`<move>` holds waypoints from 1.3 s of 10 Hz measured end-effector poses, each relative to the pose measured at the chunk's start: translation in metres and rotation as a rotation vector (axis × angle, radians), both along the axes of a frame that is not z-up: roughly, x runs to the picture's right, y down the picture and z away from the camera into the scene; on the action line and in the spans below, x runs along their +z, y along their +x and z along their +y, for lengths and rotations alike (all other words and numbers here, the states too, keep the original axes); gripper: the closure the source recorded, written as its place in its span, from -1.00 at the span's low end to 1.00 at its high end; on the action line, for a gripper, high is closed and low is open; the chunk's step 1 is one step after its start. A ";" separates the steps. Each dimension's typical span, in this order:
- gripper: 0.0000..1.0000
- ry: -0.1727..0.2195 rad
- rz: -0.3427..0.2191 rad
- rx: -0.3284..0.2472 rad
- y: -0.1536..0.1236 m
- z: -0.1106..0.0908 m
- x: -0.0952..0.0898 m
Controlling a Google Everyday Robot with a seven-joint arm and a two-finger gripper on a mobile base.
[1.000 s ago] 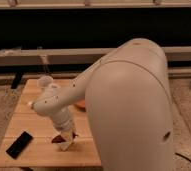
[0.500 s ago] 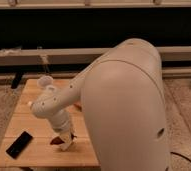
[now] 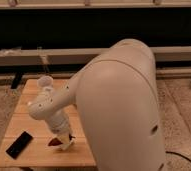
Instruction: Place the pepper on the white sponge
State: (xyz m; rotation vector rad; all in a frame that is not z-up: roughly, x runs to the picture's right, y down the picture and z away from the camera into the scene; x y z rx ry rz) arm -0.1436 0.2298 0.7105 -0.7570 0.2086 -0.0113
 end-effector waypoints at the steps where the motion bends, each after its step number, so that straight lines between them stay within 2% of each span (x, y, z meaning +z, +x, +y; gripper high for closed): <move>1: 0.99 -0.004 -0.004 -0.006 -0.004 0.004 -0.002; 3: 0.99 -0.001 -0.009 -0.016 -0.010 0.005 0.003; 7: 0.99 -0.004 -0.027 -0.048 -0.027 0.011 -0.001; 11: 0.99 -0.005 -0.043 -0.060 -0.047 0.004 0.011; 13: 0.99 -0.004 -0.040 -0.061 -0.044 0.005 0.014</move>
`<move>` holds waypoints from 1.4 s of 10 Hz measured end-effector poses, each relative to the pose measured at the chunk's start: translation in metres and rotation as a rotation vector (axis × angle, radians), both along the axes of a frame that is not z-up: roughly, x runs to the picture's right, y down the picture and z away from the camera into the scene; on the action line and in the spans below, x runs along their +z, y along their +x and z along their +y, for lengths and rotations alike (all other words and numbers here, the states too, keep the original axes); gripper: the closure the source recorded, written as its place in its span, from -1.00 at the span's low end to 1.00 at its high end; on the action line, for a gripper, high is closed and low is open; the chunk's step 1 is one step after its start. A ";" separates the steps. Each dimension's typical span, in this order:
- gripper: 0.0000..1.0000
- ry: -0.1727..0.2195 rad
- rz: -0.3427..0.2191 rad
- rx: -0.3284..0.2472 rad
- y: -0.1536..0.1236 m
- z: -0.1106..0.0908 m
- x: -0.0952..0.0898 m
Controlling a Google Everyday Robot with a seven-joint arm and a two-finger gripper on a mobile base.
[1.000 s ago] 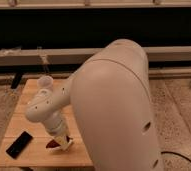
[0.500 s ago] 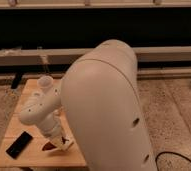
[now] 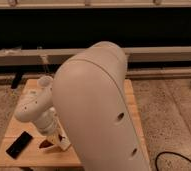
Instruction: Place the pepper on the white sponge
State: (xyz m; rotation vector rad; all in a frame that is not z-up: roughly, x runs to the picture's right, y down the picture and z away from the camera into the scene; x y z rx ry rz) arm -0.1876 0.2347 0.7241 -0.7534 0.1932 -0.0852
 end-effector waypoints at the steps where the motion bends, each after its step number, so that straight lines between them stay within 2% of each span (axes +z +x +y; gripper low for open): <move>1: 0.99 0.001 0.002 0.001 0.006 0.001 0.000; 4: 0.99 0.002 -0.006 -0.003 -0.001 0.003 0.001; 6: 0.99 0.003 0.001 -0.001 0.005 0.003 0.002; 14: 0.99 0.009 -0.009 -0.007 0.000 0.006 0.004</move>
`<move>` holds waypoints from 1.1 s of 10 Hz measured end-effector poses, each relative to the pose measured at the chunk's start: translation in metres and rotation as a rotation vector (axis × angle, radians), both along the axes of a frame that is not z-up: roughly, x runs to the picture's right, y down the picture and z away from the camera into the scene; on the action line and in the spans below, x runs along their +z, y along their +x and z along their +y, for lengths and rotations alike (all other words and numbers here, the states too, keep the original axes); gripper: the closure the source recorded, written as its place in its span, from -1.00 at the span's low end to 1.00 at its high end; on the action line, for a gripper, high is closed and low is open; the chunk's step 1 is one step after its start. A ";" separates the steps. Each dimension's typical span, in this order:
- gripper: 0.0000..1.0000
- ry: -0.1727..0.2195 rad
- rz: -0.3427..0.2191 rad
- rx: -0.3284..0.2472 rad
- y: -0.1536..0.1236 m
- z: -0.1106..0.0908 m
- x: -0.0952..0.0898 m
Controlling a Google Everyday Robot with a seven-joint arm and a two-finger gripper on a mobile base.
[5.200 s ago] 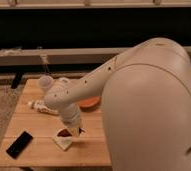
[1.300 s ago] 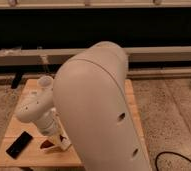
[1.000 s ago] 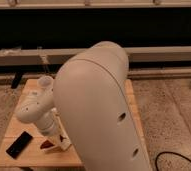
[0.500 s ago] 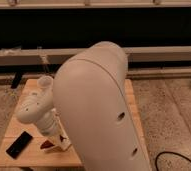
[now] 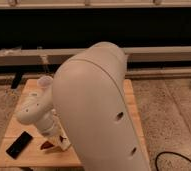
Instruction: Place the pepper on the white sponge
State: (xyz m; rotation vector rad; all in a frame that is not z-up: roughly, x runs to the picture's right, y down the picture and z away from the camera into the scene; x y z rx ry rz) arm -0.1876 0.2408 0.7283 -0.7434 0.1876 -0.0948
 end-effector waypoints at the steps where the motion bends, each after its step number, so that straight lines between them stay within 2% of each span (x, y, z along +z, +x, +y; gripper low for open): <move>1: 0.99 0.001 0.000 0.000 0.000 0.000 0.001; 5: 0.99 0.002 -0.001 -0.003 0.000 0.001 0.002; 6: 0.94 0.003 -0.002 -0.003 0.000 0.001 0.002; 8: 0.59 0.005 -0.003 -0.004 0.000 0.002 0.002; 9: 0.50 0.005 -0.003 -0.005 0.000 0.002 0.003; 11: 0.49 0.008 -0.005 -0.006 -0.001 0.002 0.003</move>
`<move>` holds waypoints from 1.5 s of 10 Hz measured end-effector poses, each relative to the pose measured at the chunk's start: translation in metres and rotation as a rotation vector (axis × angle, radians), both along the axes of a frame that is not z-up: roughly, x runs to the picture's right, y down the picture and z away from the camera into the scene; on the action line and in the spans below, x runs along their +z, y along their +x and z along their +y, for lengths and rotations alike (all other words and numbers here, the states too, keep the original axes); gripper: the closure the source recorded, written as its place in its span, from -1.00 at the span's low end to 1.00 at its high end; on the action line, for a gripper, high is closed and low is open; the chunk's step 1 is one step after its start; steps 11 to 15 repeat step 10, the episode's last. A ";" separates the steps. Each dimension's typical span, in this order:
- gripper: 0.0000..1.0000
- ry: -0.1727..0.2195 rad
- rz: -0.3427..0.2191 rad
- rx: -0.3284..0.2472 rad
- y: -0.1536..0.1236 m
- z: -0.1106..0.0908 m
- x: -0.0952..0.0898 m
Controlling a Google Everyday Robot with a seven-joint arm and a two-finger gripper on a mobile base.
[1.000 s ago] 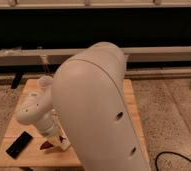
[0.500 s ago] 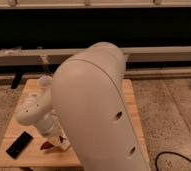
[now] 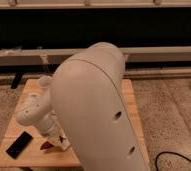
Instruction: Place the pepper on the white sponge
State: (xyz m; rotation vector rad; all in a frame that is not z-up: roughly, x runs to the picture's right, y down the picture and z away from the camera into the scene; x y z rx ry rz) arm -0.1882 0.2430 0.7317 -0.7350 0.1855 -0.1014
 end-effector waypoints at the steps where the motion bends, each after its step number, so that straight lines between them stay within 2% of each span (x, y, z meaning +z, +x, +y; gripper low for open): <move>1: 0.49 0.000 0.000 0.000 0.000 0.000 0.000; 8: 0.47 0.004 -0.003 -0.004 -0.001 0.001 0.001; 10: 0.16 0.005 -0.005 -0.005 -0.001 0.002 0.001; 15: 0.16 0.005 -0.005 -0.005 -0.001 0.002 0.001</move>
